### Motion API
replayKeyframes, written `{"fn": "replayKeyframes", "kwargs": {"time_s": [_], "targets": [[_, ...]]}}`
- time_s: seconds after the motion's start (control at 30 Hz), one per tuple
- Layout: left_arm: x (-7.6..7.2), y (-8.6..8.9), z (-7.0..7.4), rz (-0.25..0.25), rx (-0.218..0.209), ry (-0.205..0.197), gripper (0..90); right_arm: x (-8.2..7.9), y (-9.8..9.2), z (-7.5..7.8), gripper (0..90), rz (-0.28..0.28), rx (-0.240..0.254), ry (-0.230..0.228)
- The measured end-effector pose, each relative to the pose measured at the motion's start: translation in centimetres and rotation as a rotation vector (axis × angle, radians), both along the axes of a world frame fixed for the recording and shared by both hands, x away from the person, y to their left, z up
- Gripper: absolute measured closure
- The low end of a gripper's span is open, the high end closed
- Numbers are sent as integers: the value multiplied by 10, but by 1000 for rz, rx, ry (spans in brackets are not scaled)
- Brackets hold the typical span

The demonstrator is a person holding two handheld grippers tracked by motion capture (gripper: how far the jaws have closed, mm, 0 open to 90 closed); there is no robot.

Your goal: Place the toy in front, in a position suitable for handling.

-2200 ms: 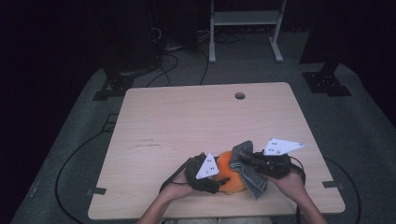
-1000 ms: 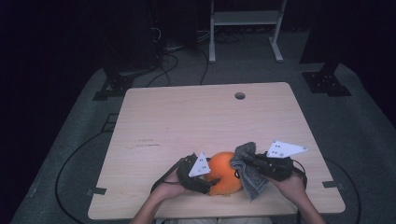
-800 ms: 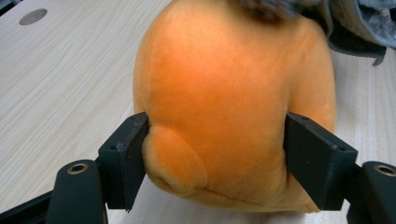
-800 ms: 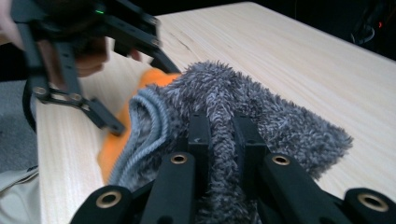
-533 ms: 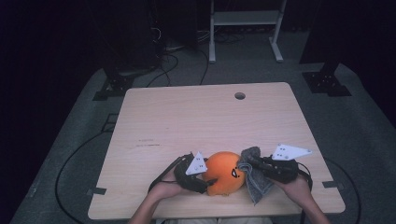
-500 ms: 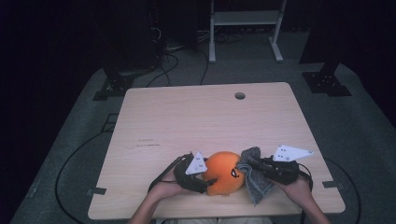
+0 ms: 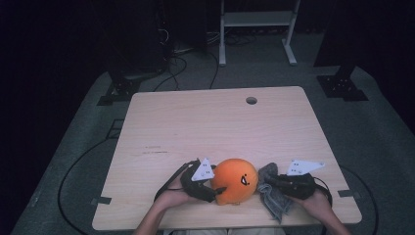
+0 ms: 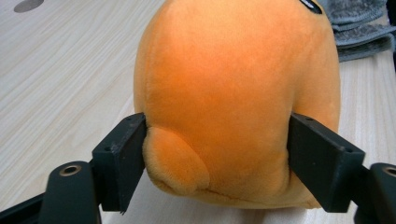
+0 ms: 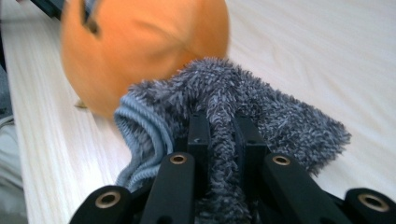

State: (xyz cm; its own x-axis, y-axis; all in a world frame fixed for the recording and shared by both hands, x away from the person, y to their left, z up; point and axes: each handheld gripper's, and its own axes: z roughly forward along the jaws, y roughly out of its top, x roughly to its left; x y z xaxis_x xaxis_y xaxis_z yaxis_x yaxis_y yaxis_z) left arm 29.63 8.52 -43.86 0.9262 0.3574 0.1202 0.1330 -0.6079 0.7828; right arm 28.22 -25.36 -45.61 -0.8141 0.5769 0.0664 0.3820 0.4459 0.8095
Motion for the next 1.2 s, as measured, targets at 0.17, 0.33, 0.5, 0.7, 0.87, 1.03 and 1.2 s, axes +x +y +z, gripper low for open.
{"fn": "replayKeyframes", "kwargs": {"time_s": [0.17, 0.33, 0.5, 0.7, 0.87, 1.03, 1.2], "targets": [[-2, -4, 1, -22, -24, -8, 220, -1, -7, 16, 790, 2, 105, -26], [-8, -9, 5, -75, -29, -36, 238, 4, 10, 40, 791, 40, 169, -87], [2, -9, 11, -13, -99, 94, 140, 17, 30, 42, 790, 67, 148, -46], [12, -25, 11, 57, -84, 235, 202, 13, 25, 35, 792, 51, 174, -21], [-1, -29, 29, -4, -103, -140, 357, 10, 18, 48, 796, 19, 207, -61], [16, -19, 19, 14, -106, -67, 214, 19, 31, 53, 797, 25, 212, -70], [25, -5, 11, 76, -195, 72, 241, 19, 58, 42, 799, 65, 161, -75]]}}
